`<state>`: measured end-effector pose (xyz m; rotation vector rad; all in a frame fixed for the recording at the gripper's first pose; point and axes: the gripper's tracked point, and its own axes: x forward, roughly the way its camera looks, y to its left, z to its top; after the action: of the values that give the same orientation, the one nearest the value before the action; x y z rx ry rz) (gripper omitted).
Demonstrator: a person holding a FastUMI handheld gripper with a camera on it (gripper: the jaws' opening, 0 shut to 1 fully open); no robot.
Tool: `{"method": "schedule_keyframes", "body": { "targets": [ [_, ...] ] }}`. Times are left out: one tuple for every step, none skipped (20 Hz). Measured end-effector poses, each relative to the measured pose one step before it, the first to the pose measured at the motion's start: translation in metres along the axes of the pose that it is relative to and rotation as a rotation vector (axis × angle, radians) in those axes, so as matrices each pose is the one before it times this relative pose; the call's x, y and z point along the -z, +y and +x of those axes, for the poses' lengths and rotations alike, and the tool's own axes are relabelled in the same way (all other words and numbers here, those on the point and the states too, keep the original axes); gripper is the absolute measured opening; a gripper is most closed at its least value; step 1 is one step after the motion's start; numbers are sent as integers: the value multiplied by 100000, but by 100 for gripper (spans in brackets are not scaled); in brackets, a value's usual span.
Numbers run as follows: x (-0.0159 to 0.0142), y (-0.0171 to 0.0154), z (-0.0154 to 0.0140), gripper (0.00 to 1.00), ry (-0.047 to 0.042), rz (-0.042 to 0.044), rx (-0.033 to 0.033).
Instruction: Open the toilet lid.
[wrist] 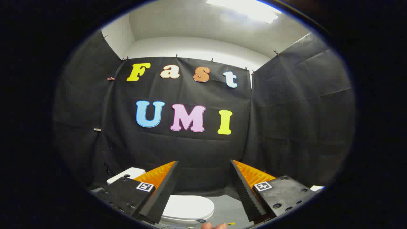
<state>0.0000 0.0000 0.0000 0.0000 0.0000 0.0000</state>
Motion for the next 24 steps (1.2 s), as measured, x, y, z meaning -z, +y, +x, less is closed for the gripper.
{"method": "schedule_keyframes", "body": {
  "targets": [
    [-13, 46, 31, 98, -165, 195, -103],
    [36, -71, 53, 98, 131, -177, 113],
    [-7, 8, -7, 98, -94, -273, 15],
    [-58, 1, 49, 98, -136, -142, -86],
    [-58, 6, -17, 98, -168, -92, -65],
    [58, -42, 104, 98, -51, -45, -49],
    [-1, 13, 1, 98, 16, 19, -71],
    [30, -21, 59, 98, 92, 225, -129],
    [5, -3, -28, 98, 197, 364, 18],
    [-30, -25, 80, 98, 146, 203, 3],
    [22, -21, 0, 98, -42, -39, 184],
    [11, 4, -70, 98, -48, -163, 240],
    [-85, 30, -44, 98, -206, -42, -11],
    [12, -35, 36, 98, 6, -48, 320],
    [20, 47, -22, 98, -165, 9, 89],
    [21, 6, 58, 98, 158, 87, 104],
    [71, 59, 28, 98, 111, 187, 42],
    [7, -15, -19, 98, 185, 212, -42],
    [48, -14, 48, 98, 287, 87, -29],
    [93, 22, 45, 98, 100, -233, 72],
    [34, -29, 9, 98, 252, -503, 78],
    [41, 26, -2, 98, 203, -480, 122],
    [59, 0, 67, 98, 23, -295, 53],
    [74, 102, 33, 98, 58, -232, -228]
  ]
}}
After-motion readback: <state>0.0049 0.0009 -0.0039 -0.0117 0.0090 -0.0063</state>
